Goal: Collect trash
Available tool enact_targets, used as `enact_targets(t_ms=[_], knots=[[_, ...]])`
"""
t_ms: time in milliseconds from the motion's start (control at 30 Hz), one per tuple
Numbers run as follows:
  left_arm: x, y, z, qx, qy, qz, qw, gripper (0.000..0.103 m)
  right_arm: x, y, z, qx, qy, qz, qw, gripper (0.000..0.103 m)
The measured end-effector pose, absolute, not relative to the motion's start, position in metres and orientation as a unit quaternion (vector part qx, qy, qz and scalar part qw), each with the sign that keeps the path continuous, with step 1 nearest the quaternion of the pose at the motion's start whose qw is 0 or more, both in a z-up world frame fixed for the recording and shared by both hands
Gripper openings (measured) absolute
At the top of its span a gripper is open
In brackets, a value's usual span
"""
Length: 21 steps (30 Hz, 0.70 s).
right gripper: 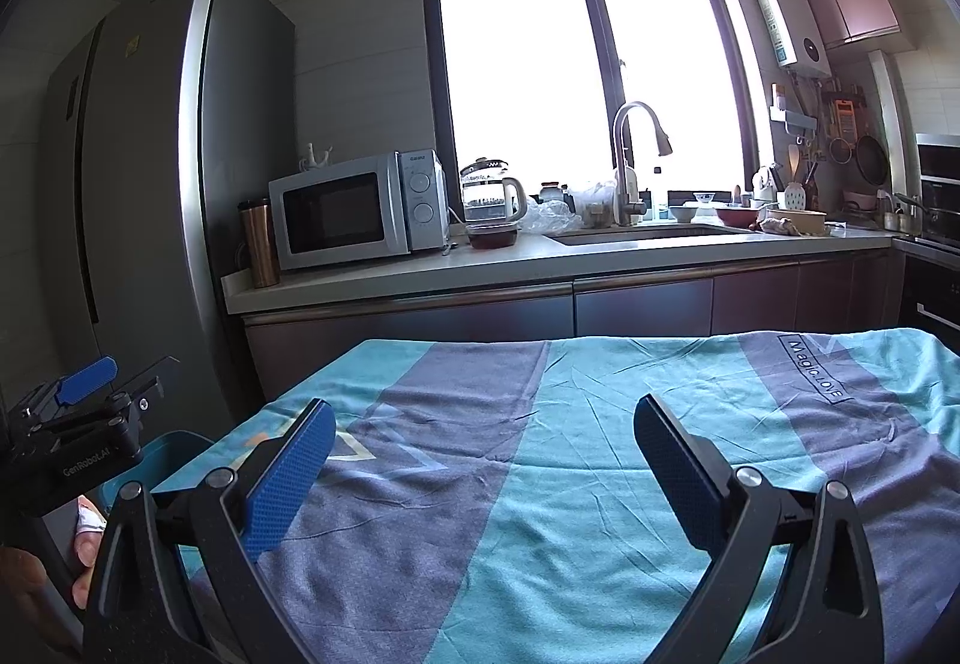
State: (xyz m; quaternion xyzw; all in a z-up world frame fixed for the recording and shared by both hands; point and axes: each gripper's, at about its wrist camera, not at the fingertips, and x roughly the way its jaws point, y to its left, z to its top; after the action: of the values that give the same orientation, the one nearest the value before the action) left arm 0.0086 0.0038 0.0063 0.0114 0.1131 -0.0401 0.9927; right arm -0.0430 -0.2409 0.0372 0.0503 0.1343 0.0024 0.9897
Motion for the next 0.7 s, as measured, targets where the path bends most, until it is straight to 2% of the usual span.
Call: enact_targets(t_ms=[700], knots=[[0.0152, -0.0056, -0.0009, 0.008, 0.121, -0.044, 0.992, 0.097, -0.0379, -0.2454, 0.0379, 0.05, 0.139, 0.005, 0.989, 0.096]])
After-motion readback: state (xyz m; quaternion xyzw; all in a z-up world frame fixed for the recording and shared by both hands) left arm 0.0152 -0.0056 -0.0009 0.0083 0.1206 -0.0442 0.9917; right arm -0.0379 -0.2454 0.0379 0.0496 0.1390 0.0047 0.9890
